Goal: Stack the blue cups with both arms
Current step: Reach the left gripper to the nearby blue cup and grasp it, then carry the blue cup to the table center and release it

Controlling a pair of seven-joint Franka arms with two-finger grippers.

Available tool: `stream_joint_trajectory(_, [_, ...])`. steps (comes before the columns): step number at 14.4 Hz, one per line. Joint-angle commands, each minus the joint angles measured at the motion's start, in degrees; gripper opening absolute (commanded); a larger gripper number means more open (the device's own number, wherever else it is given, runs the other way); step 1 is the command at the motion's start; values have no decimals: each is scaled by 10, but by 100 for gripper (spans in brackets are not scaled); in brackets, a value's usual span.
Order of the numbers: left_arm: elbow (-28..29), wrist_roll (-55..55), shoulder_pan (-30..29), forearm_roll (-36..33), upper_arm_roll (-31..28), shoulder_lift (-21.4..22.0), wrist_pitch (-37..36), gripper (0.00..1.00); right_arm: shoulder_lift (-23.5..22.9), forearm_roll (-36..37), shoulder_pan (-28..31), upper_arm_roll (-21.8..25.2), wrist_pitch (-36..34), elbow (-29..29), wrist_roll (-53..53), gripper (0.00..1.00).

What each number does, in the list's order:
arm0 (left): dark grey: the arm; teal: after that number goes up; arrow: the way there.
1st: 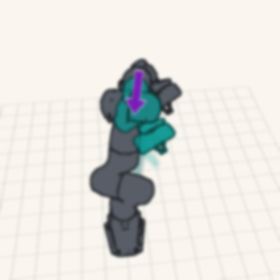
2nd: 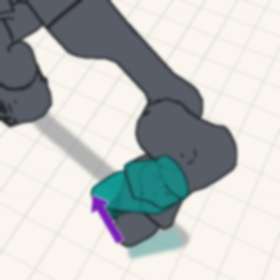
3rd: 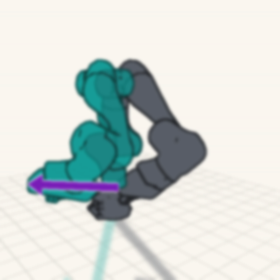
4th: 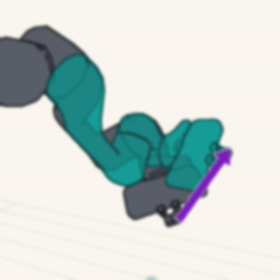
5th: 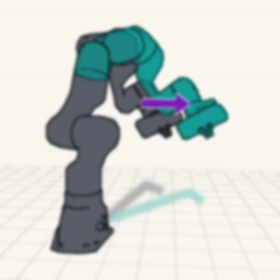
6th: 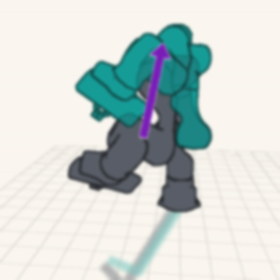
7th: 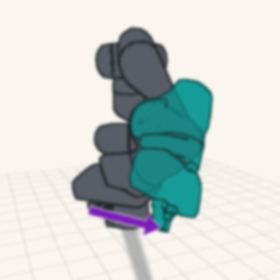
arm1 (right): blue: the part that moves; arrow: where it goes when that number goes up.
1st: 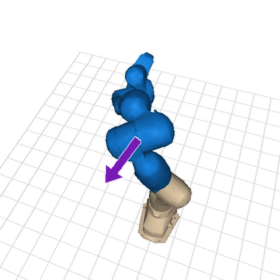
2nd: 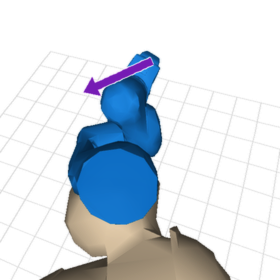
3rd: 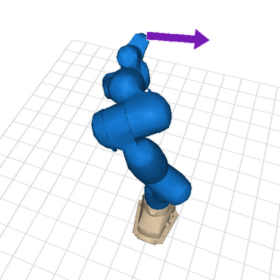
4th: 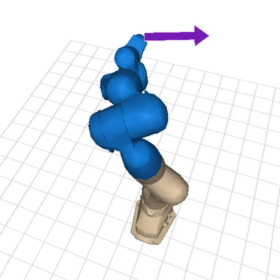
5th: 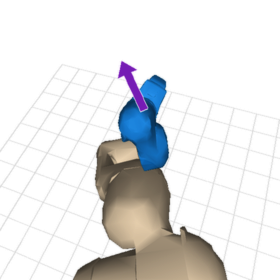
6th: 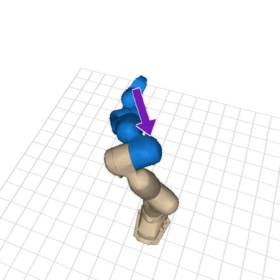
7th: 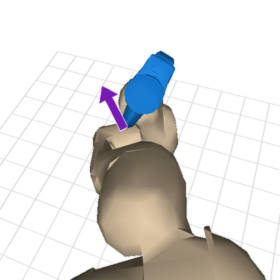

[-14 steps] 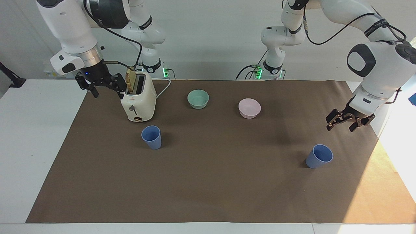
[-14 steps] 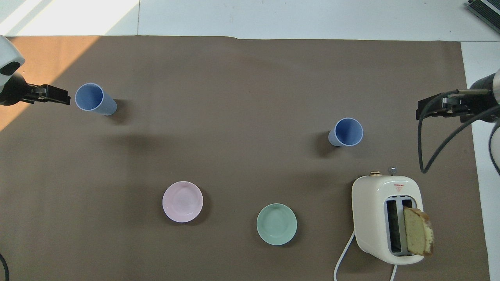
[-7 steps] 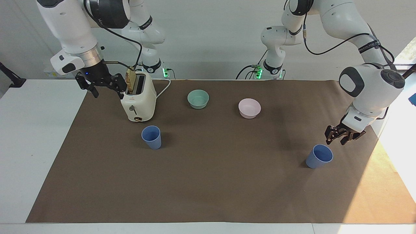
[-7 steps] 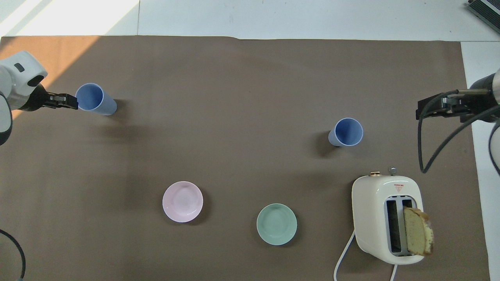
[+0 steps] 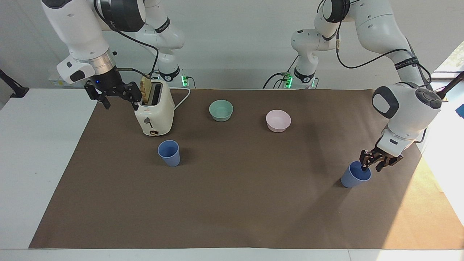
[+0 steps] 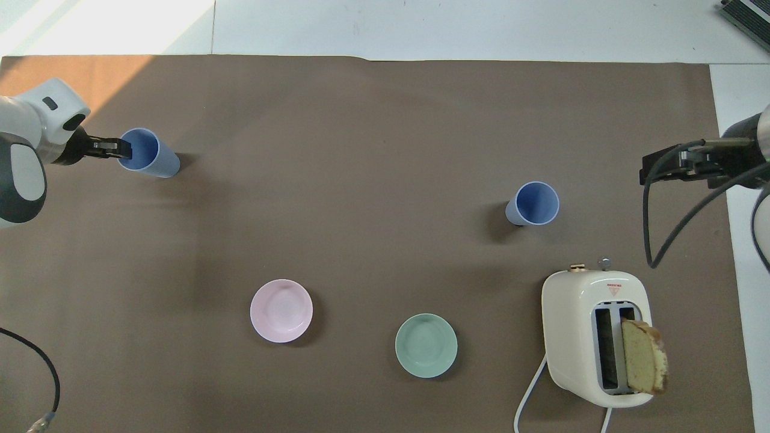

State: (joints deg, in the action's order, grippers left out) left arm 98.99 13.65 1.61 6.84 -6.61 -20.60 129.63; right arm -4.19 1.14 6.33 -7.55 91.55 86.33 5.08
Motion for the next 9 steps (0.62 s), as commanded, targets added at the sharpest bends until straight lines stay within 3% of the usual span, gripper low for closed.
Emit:
stream_joint_trajectory(1, [7, 12, 1, 21, 1, -7, 21, 55, 9, -11, 4, -2, 4, 10, -13, 100])
stream_joint_trajectory(3, [21, 12, 1, 22, 1, -3, 19, 48, 9, -11, 4, -2, 4, 10, -13, 100])
stream_joint_trajectory(5, [28, 11, 2, 22, 1, -1, 12, 26, 9, -11, 4, -2, 5, 10, -12, 100])
stream_joint_trajectory(6, [27, 10, 5, 22, 1, 0, 5, 8, 9, -11, 4, -2, 5, 10, -13, 100])
stream_joint_trajectory(7, [26, 12, 5, 22, 1, 0, -5, 0, 9, -11, 4, -2, 5, 10, -12, 100])
stream_joint_trajectory(9, [19, 8, 9, 22, 2, 2, -24, 0, 9, -11, 5, -2, 5, 10, -12, 100])
